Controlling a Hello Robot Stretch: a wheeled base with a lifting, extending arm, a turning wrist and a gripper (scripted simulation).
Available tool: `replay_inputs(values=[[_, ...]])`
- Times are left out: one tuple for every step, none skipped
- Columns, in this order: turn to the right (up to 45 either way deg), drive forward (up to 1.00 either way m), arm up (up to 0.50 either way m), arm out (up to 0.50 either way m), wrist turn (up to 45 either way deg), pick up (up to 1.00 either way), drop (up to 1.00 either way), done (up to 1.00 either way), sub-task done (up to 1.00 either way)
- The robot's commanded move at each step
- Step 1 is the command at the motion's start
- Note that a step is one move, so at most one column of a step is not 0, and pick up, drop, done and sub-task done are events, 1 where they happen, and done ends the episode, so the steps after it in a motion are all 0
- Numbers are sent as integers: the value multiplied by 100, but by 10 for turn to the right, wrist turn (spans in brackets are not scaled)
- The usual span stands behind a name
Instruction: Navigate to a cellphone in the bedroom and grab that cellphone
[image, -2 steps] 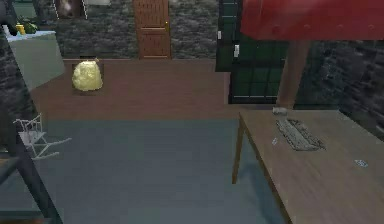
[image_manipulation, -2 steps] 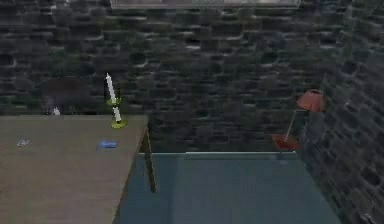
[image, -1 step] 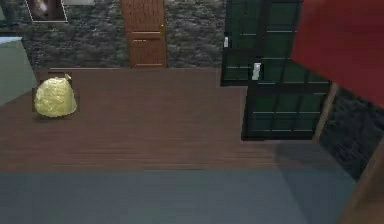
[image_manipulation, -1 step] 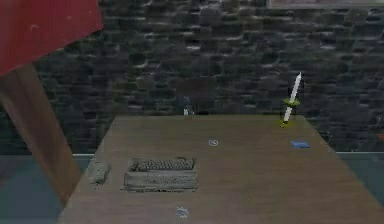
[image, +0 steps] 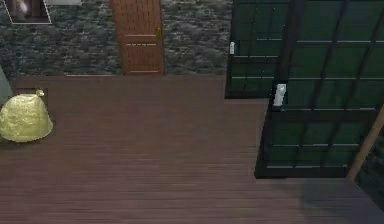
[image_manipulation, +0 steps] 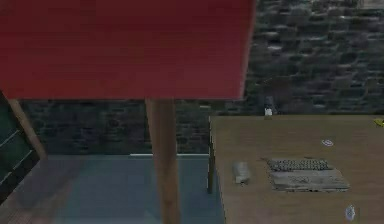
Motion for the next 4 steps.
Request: replay_inputs(values=[[0,100,0,0,0,0,0,0,0],[0,75,0,0,0,0,0,0,0],[420,0,0,0,0,0,0,0,0],[0,25,0,0,0,0,0,0,0]])
